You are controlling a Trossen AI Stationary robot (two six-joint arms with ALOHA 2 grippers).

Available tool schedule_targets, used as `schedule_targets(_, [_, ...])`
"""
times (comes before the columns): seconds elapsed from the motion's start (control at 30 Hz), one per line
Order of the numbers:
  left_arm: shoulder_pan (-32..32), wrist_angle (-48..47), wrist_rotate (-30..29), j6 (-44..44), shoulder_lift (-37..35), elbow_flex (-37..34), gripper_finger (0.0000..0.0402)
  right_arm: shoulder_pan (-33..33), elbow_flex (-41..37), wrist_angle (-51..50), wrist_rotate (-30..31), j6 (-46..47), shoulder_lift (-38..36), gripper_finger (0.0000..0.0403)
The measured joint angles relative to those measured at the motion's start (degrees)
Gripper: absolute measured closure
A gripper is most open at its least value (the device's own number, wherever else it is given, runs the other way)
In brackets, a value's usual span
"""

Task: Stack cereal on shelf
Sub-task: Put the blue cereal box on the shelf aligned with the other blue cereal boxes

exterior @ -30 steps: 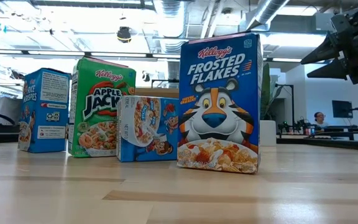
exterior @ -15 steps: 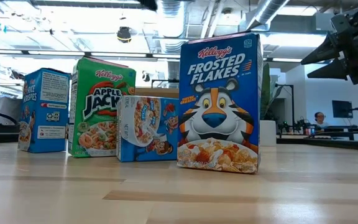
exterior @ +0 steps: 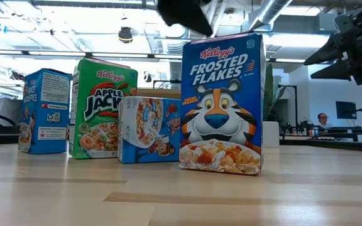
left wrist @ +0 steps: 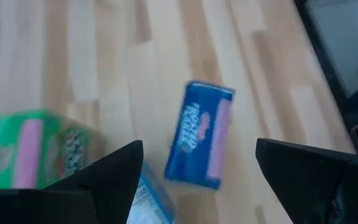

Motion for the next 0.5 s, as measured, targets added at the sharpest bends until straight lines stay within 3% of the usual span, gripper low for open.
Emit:
schedule_targets(0.3, [0.7, 1.0, 3.5, -0.1, 3.4, 0.2, 0.01, 0.0, -0.1, -0.3, 0.0, 0.0, 1.6, 0.0117])
schedule_targets(0.5, [1.0, -0.4, 2.1, 1.2, 3.4, 0.1, 0.01, 0.0, 0.0, 0.4, 0.0, 0.0, 2.7, 0.0117])
